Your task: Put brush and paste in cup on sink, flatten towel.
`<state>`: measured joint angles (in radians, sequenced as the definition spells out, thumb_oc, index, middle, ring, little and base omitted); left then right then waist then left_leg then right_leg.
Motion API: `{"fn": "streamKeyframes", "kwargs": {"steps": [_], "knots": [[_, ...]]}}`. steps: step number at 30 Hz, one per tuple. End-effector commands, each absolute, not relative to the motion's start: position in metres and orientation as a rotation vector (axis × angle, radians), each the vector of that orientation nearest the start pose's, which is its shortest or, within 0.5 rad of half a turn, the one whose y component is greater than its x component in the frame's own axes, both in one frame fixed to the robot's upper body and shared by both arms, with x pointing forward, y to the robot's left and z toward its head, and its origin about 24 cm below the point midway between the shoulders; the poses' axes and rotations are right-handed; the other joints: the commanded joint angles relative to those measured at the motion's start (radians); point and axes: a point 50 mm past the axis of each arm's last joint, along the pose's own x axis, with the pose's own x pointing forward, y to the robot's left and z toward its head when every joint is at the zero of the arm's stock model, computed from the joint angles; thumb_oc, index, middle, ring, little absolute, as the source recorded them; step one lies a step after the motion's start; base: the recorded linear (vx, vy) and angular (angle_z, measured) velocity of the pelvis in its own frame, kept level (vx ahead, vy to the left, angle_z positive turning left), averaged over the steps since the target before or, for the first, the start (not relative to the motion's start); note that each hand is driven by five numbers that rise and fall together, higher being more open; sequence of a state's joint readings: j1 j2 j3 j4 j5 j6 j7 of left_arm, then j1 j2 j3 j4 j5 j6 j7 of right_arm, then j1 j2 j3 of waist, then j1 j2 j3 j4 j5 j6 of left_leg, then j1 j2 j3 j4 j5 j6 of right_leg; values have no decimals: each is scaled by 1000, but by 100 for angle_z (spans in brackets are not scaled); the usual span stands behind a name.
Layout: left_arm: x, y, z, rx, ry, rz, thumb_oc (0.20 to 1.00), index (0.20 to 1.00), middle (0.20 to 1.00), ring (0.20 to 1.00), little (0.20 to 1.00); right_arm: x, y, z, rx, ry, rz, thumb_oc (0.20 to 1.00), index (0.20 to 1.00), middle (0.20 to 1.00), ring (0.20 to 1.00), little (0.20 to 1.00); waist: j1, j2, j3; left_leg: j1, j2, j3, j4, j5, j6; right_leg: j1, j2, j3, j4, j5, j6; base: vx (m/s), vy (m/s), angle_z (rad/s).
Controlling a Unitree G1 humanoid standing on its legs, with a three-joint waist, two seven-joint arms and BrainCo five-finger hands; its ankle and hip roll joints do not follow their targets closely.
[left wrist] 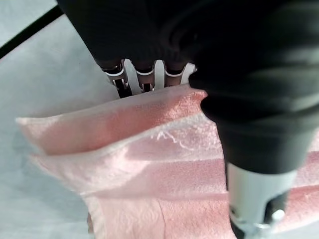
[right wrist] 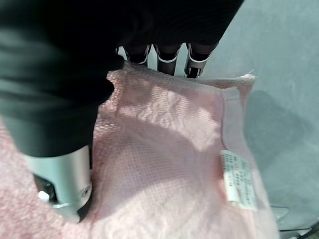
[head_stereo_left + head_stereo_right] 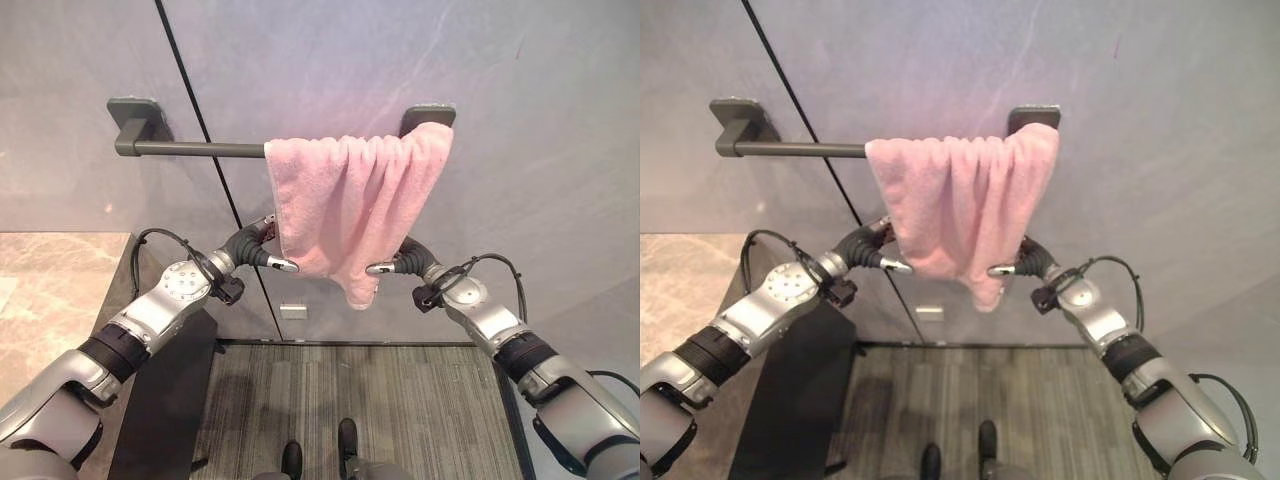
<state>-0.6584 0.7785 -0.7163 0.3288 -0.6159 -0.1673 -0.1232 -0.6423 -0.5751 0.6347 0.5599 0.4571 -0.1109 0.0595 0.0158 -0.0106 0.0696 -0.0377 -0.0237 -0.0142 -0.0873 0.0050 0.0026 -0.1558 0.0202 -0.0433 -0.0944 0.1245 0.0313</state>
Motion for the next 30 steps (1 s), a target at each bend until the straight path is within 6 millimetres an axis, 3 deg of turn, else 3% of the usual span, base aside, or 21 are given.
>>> {"fn": "streamKeyframes", "kwargs": {"steps": [1,2,3,7,9,14,16,21,27,30], "knots": [[347,166,134,386,-164,-450,696,696,696,696,696,359,-146,110,-299,-103,343,200,200,200,200,200,9,-5,-48,-48,51,-54,0,18,-39,31,-143,-26,7,-6,125,0,0,0],[347,166,134,386,-164,-450,536,536,536,536,536,359,-146,109,-299,-103,343,200,200,200,200,200,9,-5,-48,-48,51,-53,0,18,-39,31,-143,-25,7,-6,125,15,6,-4],[347,168,126,360,-156,-397,200,200,200,200,200,358,-142,107,-255,-105,332,200,200,200,200,200,12,-8,-48,-43,51,-53,0,15,-38,35,-142,-25,7,-8,125,0,0,0],[338,183,104,278,-106,-288,200,200,200,200,200,350,-130,105,-203,-130,356,200,200,200,200,200,22,-21,-52,-18,54,-60,0,3,-33,68,-140,-30,7,-23,119,49,-7,-1],[334,188,102,269,-109,-264,200,200,200,200,200,347,-128,108,-206,-149,367,200,200,200,200,200,26,-26,-53,-2,56,-65,0,-4,-31,86,-140,-33,7,-30,117,51,2,1],[317,207,121,218,-218,-176,200,200,200,200,200,331,-124,145,-300,-346,395,200,200,200,200,200,36,-44,-63,25,55,-74,0,-17,-24,116,-142,-38,7,-40,115,39,13,4],[312,211,126,189,-251,-152,200,200,200,200,200,324,-121,151,-267,-388,413,200,200,200,200,200,37,-47,-64,28,55,-75,0,-19,-23,121,-142,-40,7,-41,114,0,0,0],[292,227,130,144,-306,-80,200,200,200,200,200,310,-110,146,-253,-394,499,200,200,200,200,200,48,-62,-68,36,51,-86,0,-30,-14,129,-147,-44,21,-52,111,8,23,5],[293,228,114,163,-242,-61,200,200,200,200,200,318,-102,130,-273,-321,496,200,200,200,200,200,61,-67,-63,32,45,-98,0,-30,-10,129,-153,-57,28,-56,112,-8,19,8],[296,228,88,188,-127,-50,200,200,200,200,200,324,-88,107,-280,-213,518,200,200,200,200,200,79,-70,-60,24,40,-104,0,-25,-8,128,-159,-66,32,-55,113,0,0,0]]}}
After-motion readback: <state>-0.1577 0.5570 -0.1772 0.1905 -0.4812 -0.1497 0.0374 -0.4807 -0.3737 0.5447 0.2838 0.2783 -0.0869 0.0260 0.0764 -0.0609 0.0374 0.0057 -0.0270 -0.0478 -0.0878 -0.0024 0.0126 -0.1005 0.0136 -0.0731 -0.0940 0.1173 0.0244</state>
